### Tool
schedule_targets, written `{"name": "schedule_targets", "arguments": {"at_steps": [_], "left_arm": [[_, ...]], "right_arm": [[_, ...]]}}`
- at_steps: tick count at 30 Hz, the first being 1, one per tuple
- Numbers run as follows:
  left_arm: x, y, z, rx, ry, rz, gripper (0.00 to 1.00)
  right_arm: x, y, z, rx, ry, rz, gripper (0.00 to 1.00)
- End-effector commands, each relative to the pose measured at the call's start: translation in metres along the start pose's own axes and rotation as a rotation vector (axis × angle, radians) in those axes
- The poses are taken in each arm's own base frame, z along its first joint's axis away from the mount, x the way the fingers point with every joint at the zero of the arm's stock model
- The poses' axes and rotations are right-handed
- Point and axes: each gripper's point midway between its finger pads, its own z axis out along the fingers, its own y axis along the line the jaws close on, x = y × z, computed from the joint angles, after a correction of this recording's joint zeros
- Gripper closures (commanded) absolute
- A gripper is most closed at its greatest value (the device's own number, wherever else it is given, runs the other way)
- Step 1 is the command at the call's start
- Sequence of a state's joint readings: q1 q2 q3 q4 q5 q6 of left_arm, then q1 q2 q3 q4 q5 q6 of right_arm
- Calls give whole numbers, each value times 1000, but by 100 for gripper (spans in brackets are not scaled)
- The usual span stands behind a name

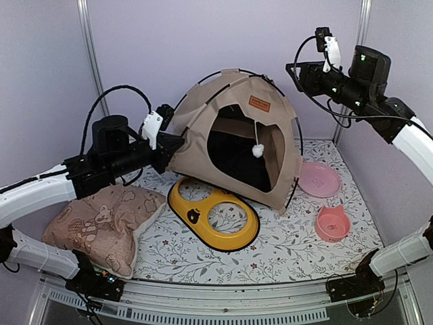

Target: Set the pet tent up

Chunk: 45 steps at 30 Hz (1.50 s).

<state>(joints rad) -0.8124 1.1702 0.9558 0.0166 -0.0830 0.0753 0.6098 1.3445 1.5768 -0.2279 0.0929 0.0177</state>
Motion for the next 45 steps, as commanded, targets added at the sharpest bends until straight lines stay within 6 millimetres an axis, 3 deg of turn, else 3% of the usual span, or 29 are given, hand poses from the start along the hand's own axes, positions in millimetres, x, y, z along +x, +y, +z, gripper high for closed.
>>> {"name": "schedule_targets", "arguments": {"at_steps": [1, 5, 11, 14, 16, 18, 21, 24, 30, 35, 45], "left_arm": [[-95, 31, -28, -8, -291, 98, 100], [-123, 39, -38, 121, -338, 141, 100], [-131, 48, -46, 270, -344, 143, 100], [-131, 54, -53, 329, -350, 132, 100], [-131, 59, -56, 356, -354, 123, 100], [-129, 62, -56, 388, -350, 113, 100], [-122, 66, -48, 413, -334, 92, 100], [-115, 71, -39, 421, -317, 75, 100], [-108, 85, -32, 421, -309, 50, 100], [-104, 88, -27, 420, -300, 45, 100], [-96, 92, -17, 426, -279, 33, 100]], "right_arm": [[-31, -16, -28, 30, -68, -53, 35], [-39, -43, -51, 95, -98, -62, 26], [-27, -78, -72, 109, -105, -49, 16], [-18, -76, -75, 28, -93, -60, 9], [-9, -56, -73, -114, -72, -64, 7], [4, -36, -69, -250, -36, -57, 5], [25, -23, -59, -361, 39, -12, 6], [38, -28, -50, -341, 87, 36, 7], [39, -36, -40, -304, 91, -22, 4], [50, -36, -14, -353, 173, 19, 11], [60, -33, 20, -372, 256, 49, 22]]}}
